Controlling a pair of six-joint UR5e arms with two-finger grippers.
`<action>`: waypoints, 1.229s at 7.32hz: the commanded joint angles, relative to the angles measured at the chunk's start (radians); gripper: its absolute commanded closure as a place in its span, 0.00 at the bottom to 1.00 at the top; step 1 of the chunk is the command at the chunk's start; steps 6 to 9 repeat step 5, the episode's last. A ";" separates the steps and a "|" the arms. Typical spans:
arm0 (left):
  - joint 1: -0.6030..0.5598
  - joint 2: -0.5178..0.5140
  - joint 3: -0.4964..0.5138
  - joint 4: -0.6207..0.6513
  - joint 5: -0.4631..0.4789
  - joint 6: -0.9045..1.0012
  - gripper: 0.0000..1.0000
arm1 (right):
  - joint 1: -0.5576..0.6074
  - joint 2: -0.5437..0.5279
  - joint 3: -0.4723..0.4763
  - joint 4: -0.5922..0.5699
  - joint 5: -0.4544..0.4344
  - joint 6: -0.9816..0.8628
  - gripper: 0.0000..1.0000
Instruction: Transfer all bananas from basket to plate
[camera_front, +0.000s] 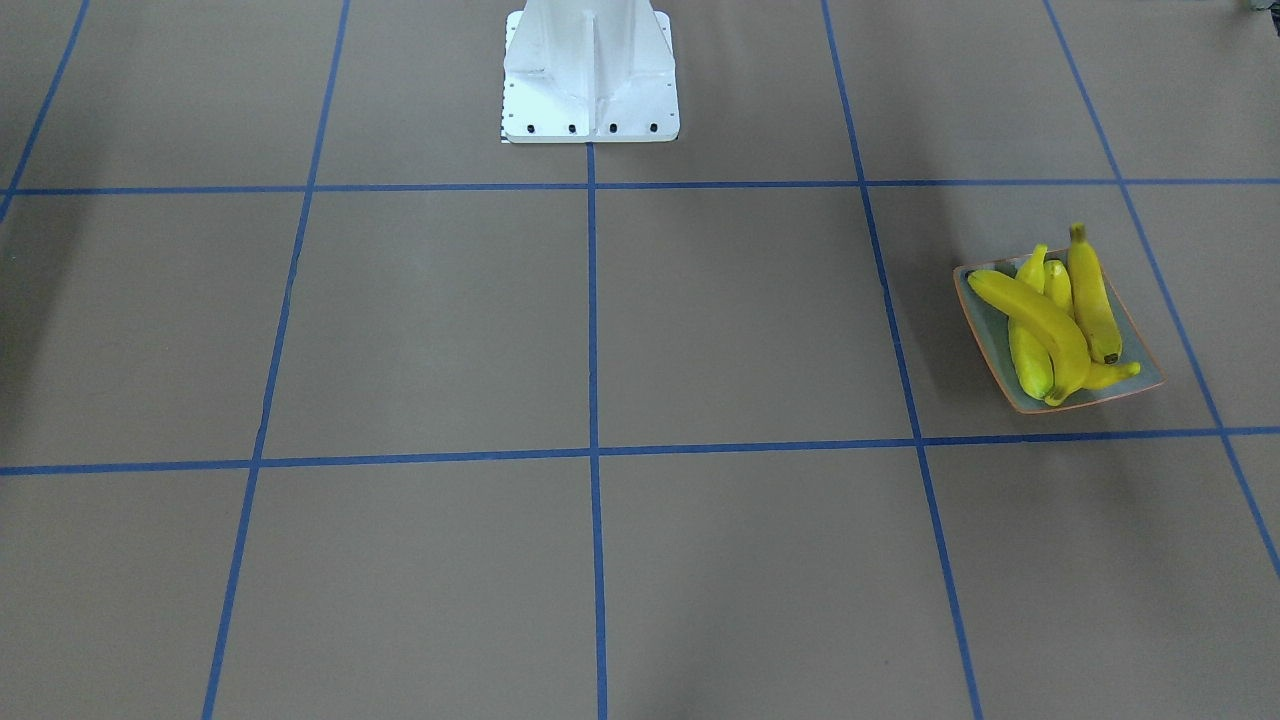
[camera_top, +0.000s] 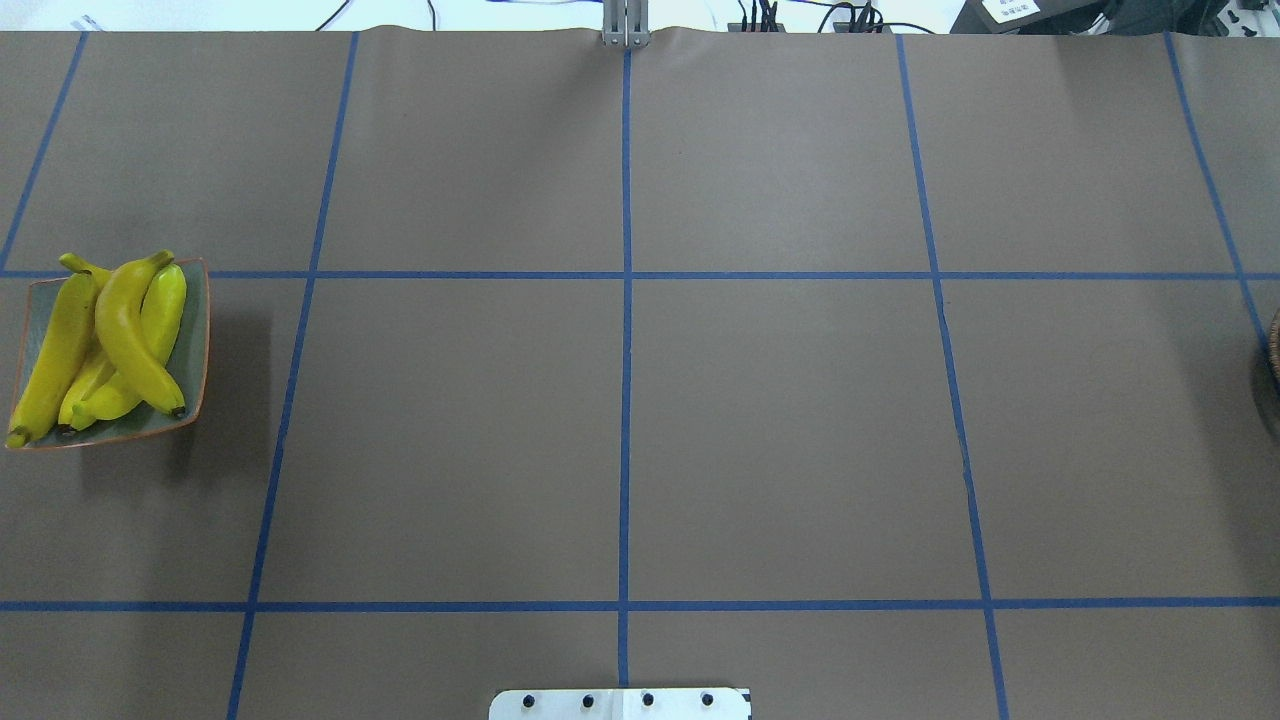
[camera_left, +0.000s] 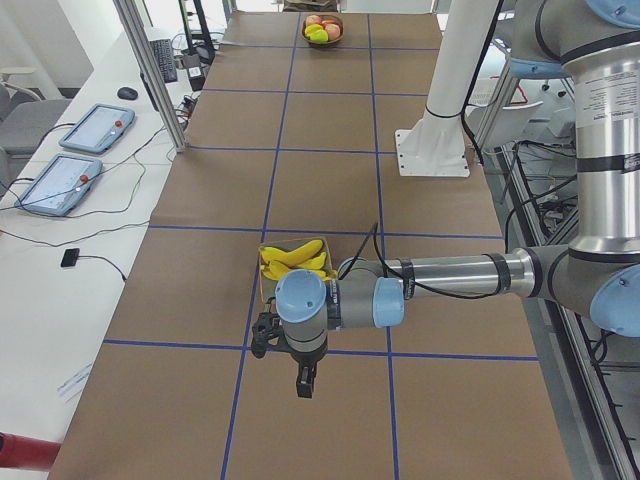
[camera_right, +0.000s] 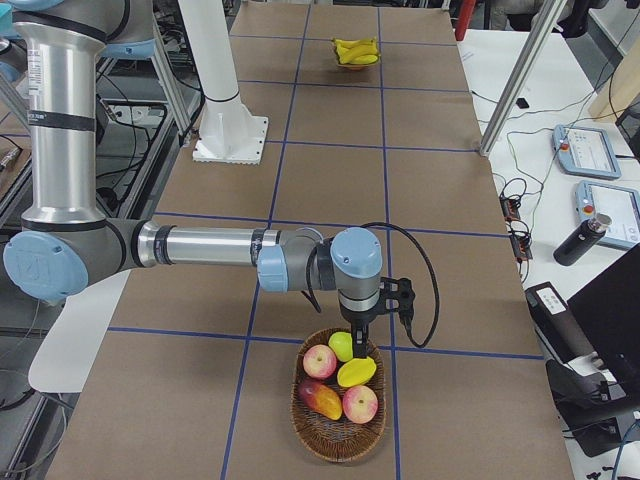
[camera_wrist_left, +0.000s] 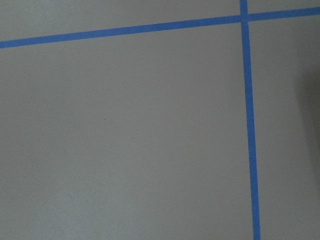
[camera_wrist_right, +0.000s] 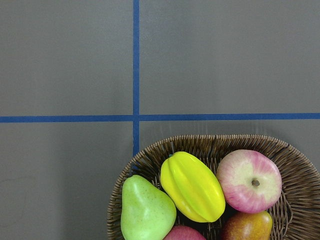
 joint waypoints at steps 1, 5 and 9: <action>0.000 0.004 0.003 -0.070 0.001 0.000 0.00 | 0.000 -0.008 0.000 0.001 -0.005 -0.008 0.00; 0.000 0.004 0.002 -0.070 0.001 0.000 0.00 | 0.000 -0.011 -0.024 0.000 -0.005 -0.004 0.00; 0.000 0.004 0.002 -0.070 0.001 0.000 0.00 | 0.000 -0.011 -0.024 0.000 -0.005 -0.004 0.00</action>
